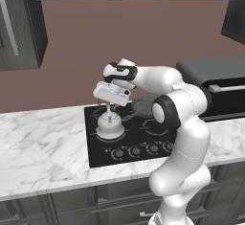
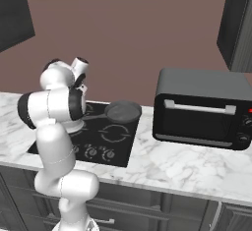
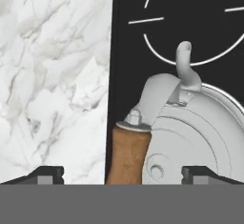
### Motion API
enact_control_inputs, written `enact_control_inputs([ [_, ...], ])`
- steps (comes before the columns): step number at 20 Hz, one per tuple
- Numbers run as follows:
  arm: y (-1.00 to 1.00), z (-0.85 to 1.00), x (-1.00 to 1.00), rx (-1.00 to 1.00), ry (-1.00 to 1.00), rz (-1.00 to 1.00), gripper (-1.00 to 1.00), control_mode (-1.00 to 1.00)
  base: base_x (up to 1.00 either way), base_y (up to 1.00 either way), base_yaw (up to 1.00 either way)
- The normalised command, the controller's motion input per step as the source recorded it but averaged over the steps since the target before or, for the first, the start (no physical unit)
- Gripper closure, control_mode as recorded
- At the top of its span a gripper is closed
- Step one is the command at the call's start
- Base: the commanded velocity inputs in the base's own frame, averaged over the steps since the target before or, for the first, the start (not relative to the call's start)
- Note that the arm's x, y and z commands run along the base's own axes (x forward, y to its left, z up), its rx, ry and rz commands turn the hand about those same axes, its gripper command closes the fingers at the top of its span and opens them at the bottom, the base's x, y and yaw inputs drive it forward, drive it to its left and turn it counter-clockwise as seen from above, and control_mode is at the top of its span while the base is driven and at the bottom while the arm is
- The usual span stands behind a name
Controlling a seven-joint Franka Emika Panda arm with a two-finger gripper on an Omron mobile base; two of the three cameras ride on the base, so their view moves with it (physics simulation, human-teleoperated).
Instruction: Pick the kettle from the counter and place it on a stove burner. Then turn the burner on.
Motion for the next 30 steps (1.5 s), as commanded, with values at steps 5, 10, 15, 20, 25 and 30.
enact_control_inputs([
  [5, -0.05, -0.02, -0.33, 0.0, 0.0, 0.0, -1.0, -1.0, 0.0, 0.0, 0.0],
  [10, -0.15, 0.0, -0.22, 0.0, -0.03, 0.0, -1.0, -1.0, 0.0, 0.0, 0.0],
  [15, -0.03, 0.02, -0.2, 0.0, -0.03, 0.0, -1.0, -1.0, 0.0, 0.0, 0.0],
  [20, 0.0, 0.22, 0.0, 0.0, 0.0, 0.01, -1.0, -1.0, 0.0, 0.0, 0.0],
  [25, 0.0, 0.47, -0.04, 0.0, -0.02, 0.04, -1.0, -1.0, 0.0, 0.0, 0.0],
  [30, 0.0, 0.32, -0.42, -0.02, -0.06, 0.04, -1.0, -1.0, 0.0, 0.0, 0.0],
])
